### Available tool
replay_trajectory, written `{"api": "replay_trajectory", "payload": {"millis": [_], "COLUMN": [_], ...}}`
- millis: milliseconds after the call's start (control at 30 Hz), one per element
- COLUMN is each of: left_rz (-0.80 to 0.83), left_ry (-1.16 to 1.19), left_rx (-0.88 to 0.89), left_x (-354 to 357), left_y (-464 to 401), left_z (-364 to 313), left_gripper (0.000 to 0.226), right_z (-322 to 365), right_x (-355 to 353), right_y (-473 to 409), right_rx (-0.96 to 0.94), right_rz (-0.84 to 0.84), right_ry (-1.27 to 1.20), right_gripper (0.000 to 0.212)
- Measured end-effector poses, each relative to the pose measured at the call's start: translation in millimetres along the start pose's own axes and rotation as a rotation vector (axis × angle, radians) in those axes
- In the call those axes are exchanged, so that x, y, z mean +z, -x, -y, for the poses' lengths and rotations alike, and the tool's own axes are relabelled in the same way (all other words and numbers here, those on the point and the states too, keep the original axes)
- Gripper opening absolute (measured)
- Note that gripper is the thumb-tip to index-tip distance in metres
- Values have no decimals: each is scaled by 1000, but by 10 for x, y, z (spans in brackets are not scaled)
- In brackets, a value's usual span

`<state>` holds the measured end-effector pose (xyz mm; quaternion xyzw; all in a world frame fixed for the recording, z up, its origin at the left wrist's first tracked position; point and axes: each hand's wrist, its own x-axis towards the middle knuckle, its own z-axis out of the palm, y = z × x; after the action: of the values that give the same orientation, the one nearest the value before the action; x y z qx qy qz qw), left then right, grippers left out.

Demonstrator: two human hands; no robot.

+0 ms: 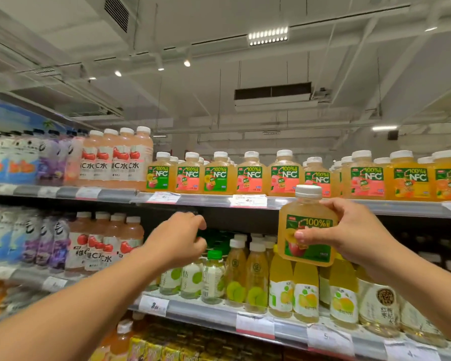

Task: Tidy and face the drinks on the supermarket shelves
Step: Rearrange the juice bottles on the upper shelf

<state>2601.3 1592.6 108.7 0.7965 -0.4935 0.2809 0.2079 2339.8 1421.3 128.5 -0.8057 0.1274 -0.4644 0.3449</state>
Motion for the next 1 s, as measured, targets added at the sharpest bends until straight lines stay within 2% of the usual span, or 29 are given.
{"api": "replay_trajectory", "payload": {"millis": [100, 200, 333, 467, 767, 867, 933, 1000], "left_rz": [-45, -59, -162, -168, -154, -91, -107, -133], "left_ry": [89, 162, 320, 446, 405, 436, 398, 360], "left_rx": [-63, -54, -37, 12, 49, 34, 28, 24], "left_x": [-246, -395, -453, -395, -228, -136, -68, -27], "left_y": [-225, -488, -906, -1196, -1625, -1687, -1714, -1737], "left_z": [258, 568, 1025, 1310, 1205, 1180, 1180, 1195], "left_gripper": [39, 42, 46, 61, 79, 71, 65, 76], "right_z": [123, 251, 387, 587, 788, 790, 786, 771], "right_x": [124, 337, 695, 1056, 1364, 1359, 1347, 1331], "right_y": [47, 116, 140, 143, 226, 251, 265, 268], "right_rx": [15, 34, 74, 104, 146, 135, 130, 132], "right_rz": [6, -18, -72, -121, -177, -200, -201, -200], "right_ry": [12, 45, 96, 139, 155, 158, 157, 145], "right_gripper": [69, 71, 77, 77, 81, 82, 83, 84]}}
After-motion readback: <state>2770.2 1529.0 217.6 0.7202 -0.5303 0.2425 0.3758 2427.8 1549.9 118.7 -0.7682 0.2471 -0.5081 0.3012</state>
